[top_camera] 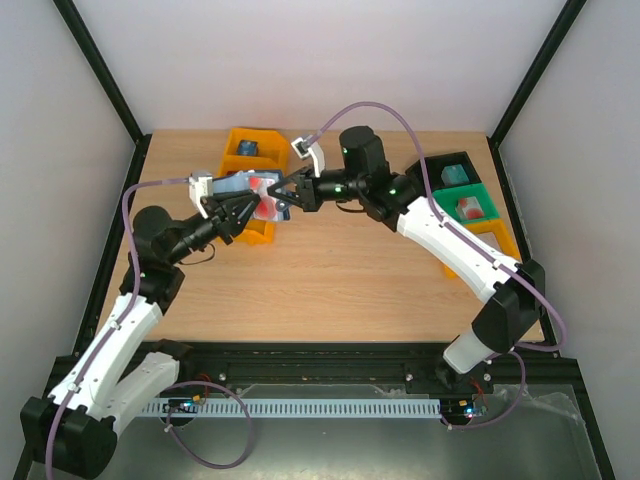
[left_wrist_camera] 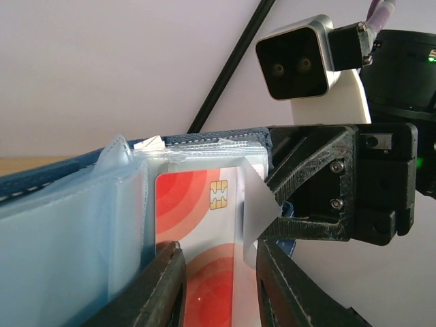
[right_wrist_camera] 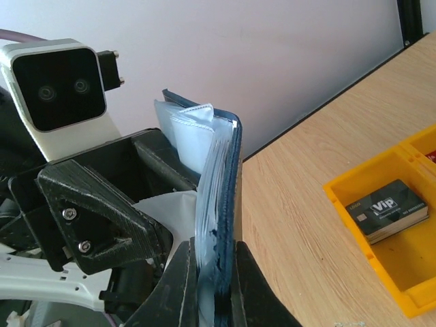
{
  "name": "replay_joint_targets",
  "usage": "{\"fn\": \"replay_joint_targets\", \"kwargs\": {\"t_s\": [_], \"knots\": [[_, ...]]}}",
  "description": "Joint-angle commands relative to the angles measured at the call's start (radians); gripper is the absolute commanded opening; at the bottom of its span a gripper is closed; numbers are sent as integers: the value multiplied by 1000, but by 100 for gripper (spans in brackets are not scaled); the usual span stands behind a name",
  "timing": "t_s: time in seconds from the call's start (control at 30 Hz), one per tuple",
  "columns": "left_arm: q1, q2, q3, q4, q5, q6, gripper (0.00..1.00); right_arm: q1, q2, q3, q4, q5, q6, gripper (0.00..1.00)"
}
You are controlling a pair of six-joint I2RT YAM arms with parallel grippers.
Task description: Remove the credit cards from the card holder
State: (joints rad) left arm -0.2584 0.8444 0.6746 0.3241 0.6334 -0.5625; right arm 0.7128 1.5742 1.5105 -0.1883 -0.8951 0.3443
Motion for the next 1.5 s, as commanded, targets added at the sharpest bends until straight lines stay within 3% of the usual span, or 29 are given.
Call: {"fn": "replay_joint_targets", "kwargs": {"t_s": [0.0, 0.53, 0.73, 0.93, 1.1, 1.33, 1.47], "knots": [[10, 21, 11, -52, -11, 1, 31, 31, -81, 20, 114, -232, -33, 2], [27, 22, 16, -67, -4, -5, 36, 9, -108, 14, 161, -307, -21, 2], [-21, 42, 38, -19, 78, 47, 35, 22, -84, -2, 287, -294, 74, 2], [-49, 51, 40, 63, 168, 51, 21, 27, -76, -25, 368, -240, 82, 2], [-50, 49, 33, 165, 273, 20, 2, 27, -40, -23, 400, -175, 123, 1], [-38, 33, 18, 264, 360, -37, 2, 11, -49, -53, 433, -168, 142, 2], [-38, 41, 23, 315, 414, -72, 20, 11, -48, -50, 476, -172, 146, 2]]}}
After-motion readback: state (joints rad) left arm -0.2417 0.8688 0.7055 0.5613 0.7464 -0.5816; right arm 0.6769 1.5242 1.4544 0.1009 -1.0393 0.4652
